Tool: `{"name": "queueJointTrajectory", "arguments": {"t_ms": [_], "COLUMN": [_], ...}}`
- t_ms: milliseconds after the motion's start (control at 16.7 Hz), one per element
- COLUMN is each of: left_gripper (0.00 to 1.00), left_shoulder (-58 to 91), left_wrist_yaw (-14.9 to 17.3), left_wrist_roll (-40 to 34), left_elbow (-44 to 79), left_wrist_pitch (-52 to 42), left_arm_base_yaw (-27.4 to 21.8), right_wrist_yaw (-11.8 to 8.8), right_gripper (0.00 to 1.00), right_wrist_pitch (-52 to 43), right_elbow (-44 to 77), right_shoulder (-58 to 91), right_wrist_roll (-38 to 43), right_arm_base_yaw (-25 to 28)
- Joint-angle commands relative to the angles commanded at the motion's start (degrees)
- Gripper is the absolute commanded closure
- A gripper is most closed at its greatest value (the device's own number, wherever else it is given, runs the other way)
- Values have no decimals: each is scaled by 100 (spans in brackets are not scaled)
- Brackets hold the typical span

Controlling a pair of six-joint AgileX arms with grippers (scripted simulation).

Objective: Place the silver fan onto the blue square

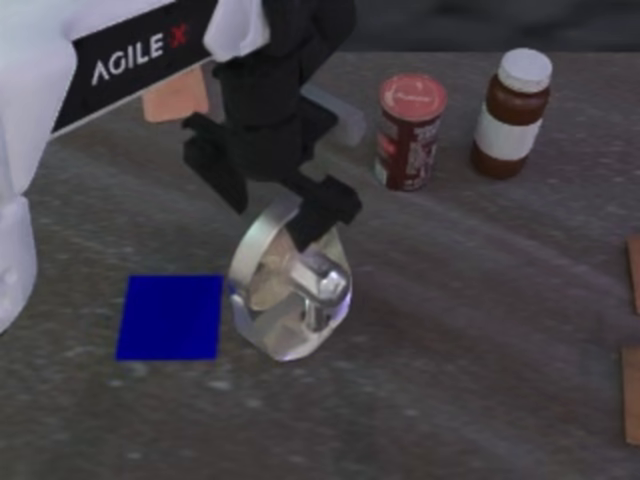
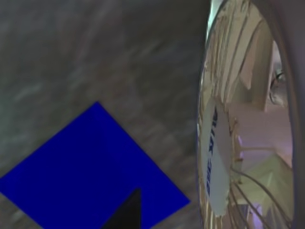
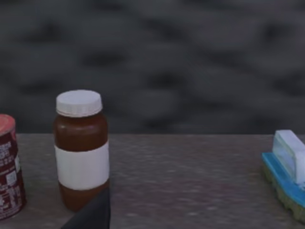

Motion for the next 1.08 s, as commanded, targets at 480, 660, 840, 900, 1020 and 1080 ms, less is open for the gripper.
{"name": "queueJointTrajectory", "arguments": {"t_ms": [480,660,840,900,1020,1080], "left_gripper": [98,100,100,100,100,100], "left_shoulder": [0,0,0,0,1,6], "left_wrist_yaw": [0,0,0,0,-3,-4], "left_wrist_roll": [0,0,0,0,8,11], "left_elbow": [0,0,0,0,1,21], "left_wrist_pitch": [0,0,0,0,-2,-21], "left_arm_base_yaw": [0,0,0,0,7,6], "right_wrist_yaw": [0,0,0,0,0,0], "right_gripper": [0,0,0,0,0,0], "right_wrist_pitch": [0,0,0,0,0,0], "right_elbow": [0,0,0,0,0,0], "right_shoulder": [0,0,0,0,0,0], "right_wrist_roll": [0,0,0,0,0,0], "right_arm_base_yaw": [0,0,0,0,0,0]}}
